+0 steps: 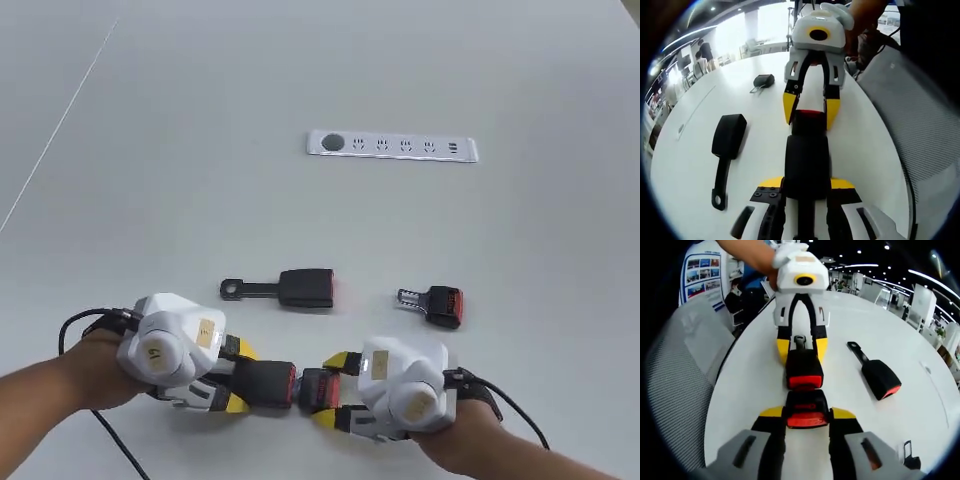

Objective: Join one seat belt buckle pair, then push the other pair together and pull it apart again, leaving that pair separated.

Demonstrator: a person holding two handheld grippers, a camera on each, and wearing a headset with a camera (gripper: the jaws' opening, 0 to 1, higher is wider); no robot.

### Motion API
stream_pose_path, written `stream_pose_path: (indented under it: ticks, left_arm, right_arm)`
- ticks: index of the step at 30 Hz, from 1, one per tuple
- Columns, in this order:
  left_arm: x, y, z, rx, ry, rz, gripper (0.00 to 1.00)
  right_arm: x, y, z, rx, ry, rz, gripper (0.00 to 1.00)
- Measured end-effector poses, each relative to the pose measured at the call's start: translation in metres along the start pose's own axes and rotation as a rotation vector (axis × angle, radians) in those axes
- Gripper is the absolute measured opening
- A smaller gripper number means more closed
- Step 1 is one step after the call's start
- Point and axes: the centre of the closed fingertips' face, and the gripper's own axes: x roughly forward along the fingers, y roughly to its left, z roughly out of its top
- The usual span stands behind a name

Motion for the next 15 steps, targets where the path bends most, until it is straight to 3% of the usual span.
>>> stream_pose_path:
  ticks: [15]
  left_arm:
    - [0.0004,0.0002,0.0037,0.013,-0.023,-0.010,0.31]
  right_arm:
    - [-0.0009,-0.0003,-0.0004,0.021,-0.030,0.007,0.32]
